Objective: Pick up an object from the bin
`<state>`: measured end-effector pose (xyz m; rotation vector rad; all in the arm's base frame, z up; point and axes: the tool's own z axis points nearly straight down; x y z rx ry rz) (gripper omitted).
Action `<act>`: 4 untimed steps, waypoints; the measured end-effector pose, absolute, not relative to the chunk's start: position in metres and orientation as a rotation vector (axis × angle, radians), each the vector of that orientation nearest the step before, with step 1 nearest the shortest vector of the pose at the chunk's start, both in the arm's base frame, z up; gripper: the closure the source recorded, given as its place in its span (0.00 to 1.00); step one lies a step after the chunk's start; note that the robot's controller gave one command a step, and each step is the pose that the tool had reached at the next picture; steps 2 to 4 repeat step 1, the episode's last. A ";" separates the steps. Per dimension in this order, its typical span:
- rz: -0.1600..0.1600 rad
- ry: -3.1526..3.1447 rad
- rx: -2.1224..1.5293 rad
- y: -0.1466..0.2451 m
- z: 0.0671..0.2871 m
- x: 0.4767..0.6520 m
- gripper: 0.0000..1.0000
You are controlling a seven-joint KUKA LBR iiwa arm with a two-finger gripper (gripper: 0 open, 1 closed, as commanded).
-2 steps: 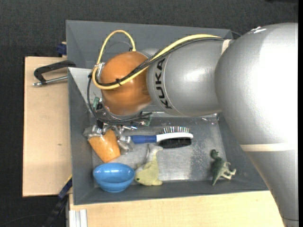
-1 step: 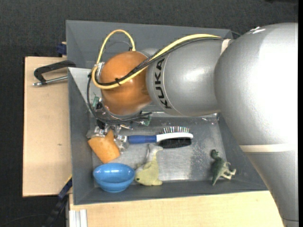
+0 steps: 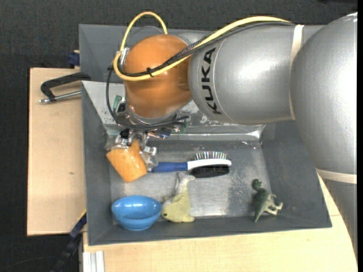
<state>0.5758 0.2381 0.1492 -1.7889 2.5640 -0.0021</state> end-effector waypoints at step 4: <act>0.002 2.572 -1.788 0.240 0.154 0.577 1.00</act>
Offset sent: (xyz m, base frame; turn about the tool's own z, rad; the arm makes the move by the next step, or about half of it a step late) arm 0.0000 0.0003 0.0027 0.0000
